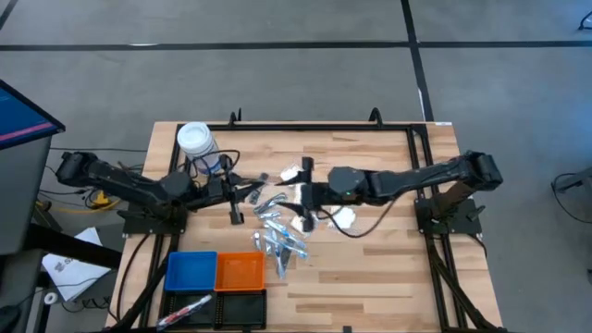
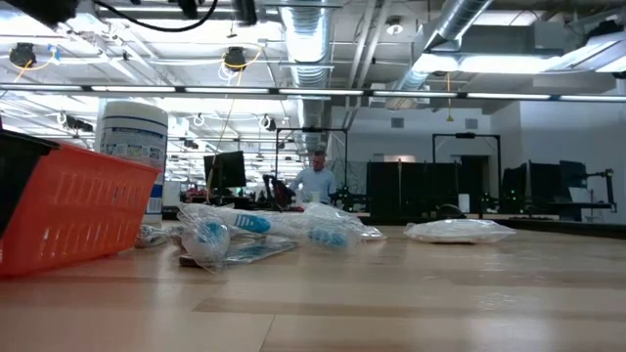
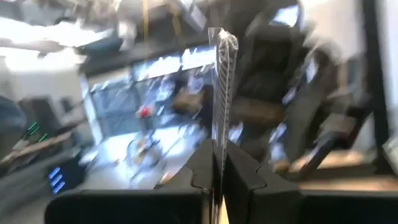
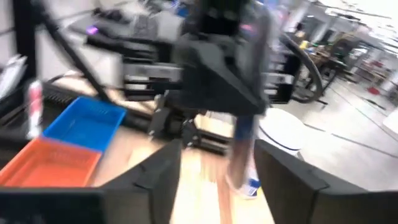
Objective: Pick & Place Travel size toiletries
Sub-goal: Put the top right black comb into the blue basket
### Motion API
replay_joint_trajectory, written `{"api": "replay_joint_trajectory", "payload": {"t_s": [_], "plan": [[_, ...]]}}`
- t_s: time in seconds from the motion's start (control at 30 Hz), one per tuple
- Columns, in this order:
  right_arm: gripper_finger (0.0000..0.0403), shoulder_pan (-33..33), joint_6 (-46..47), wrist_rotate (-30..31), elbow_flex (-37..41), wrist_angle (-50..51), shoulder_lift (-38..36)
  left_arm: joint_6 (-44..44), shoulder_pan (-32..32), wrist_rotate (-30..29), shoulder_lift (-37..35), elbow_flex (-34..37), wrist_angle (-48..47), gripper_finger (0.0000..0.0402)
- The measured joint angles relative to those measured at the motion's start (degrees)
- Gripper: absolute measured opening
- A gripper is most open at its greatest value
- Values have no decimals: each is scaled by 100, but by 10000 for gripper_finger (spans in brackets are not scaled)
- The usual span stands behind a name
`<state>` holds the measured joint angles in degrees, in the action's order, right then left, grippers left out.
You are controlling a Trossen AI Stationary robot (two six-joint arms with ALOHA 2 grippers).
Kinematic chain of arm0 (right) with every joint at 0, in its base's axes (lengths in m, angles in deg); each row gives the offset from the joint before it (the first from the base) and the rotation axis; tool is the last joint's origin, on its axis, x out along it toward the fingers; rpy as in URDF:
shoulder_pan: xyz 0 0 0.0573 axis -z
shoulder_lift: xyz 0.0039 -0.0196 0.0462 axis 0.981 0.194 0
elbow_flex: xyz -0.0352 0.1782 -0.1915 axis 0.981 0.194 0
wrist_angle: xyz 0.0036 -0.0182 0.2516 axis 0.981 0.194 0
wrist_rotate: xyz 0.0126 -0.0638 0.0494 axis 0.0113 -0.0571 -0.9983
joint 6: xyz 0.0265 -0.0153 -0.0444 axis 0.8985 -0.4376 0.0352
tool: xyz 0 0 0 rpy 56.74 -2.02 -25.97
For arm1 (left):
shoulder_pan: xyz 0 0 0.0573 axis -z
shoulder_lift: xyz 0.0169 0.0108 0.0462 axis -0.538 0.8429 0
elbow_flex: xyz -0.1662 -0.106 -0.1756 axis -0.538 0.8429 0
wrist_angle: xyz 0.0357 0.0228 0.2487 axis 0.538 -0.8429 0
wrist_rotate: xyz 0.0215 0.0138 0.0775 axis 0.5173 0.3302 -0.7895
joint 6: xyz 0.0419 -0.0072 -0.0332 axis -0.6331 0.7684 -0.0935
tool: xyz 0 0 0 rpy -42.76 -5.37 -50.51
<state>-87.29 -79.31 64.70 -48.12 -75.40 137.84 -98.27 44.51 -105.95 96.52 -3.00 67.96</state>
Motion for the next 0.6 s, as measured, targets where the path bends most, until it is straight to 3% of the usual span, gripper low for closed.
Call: {"api": "replay_joint_trajectory", "payload": {"t_s": [0.13, 0.27, 0.43, 0.6], "plan": [[246, -175, 28, 1, 0, 940, -527, 330, 412, -999, -472, -807, -2760, 5], [257, -212, 289, 13, -2, 1537, -943, 2068, 851, -1140, -434, -2080, -6013, 5], [258, -97, 536, 15, -2, 1873, -1061, 4423, 1235, 83, 217, -3148, -8510, 5], [258, 44, 586, 15, 0, 1992, -990, 6438, 1543, 1627, 1123, -3367, -10370, 5]]}}
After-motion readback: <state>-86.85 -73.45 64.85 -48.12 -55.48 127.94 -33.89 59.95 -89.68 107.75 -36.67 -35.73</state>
